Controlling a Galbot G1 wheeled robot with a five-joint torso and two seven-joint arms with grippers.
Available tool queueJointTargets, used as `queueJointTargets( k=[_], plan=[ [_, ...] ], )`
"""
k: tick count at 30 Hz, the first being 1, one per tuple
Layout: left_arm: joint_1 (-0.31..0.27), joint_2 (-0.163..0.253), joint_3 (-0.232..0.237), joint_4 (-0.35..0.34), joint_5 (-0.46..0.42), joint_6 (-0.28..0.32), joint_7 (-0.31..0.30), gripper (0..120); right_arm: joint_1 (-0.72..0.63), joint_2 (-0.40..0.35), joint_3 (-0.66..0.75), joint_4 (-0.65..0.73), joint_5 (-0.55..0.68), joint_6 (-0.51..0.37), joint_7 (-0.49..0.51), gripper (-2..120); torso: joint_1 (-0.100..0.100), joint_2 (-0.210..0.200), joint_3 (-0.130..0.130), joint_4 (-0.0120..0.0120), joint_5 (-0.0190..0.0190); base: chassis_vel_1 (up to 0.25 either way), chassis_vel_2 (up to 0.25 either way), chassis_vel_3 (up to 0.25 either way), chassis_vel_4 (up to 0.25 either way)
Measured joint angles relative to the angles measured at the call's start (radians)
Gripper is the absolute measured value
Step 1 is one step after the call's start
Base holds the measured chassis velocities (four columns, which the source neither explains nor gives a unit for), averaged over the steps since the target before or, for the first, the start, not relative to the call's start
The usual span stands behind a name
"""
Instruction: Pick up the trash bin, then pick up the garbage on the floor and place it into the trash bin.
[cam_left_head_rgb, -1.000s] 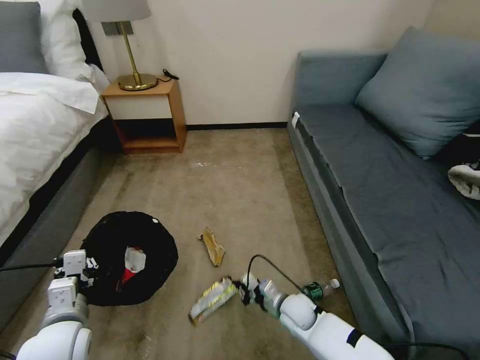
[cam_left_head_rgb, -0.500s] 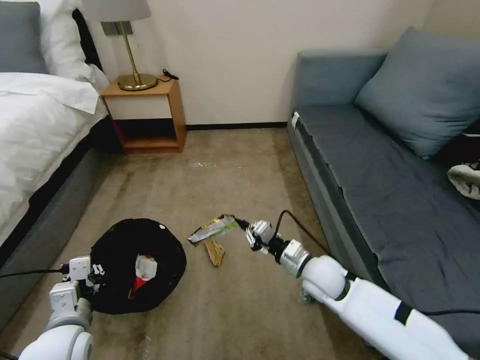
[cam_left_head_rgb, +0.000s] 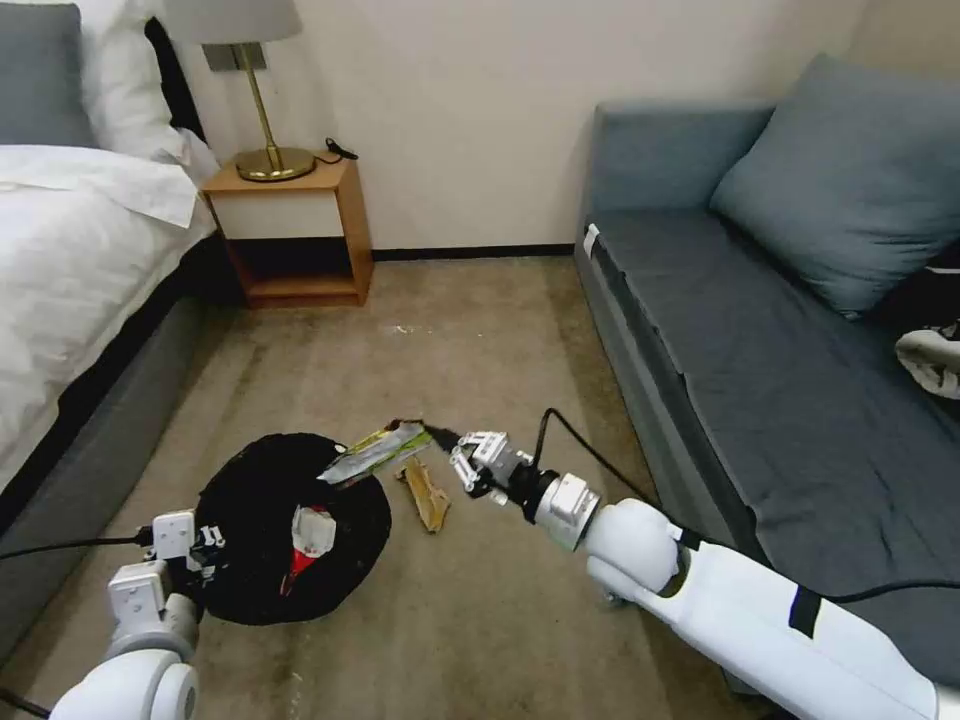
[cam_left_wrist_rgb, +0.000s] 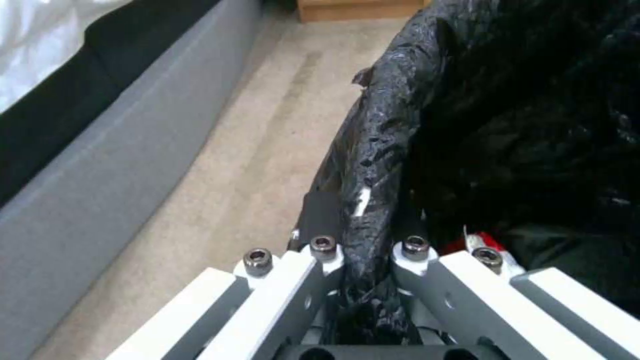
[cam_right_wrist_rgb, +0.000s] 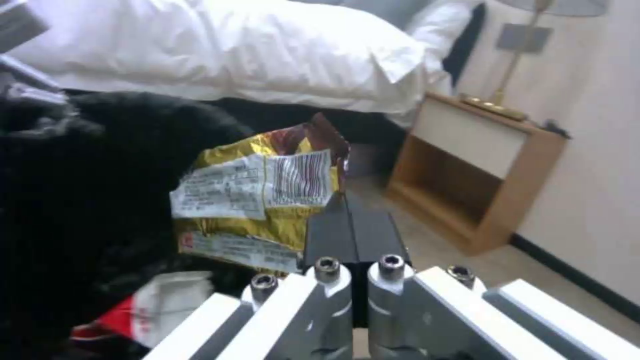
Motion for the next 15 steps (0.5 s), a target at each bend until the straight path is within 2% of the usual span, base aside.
queueJointTargets(
  k=[8, 15],
  plan=[
    [-0.002, -0.012, 0.009, -0.009, -0.003, 0.001, 0.005, 3, 0.023, 0.063, -0.069, -0.057, -0.036, 0.0, -0.004, 0, 0.0, 0.0, 0.0, 0.0, 0.0, 0.0, 0.0, 0.0, 0.0],
    [0.005, -0.03, 0.015, -0.013, 0.013, -0.012, 0.014, 3, 0.04, 0.097, -0.104, -0.082, -0.008, 0.016, -0.001, 0, 0.0, 0.0, 0.0, 0.0001, 0.0001, 0.0, 0.0, 0.0, 0.0]
  ],
)
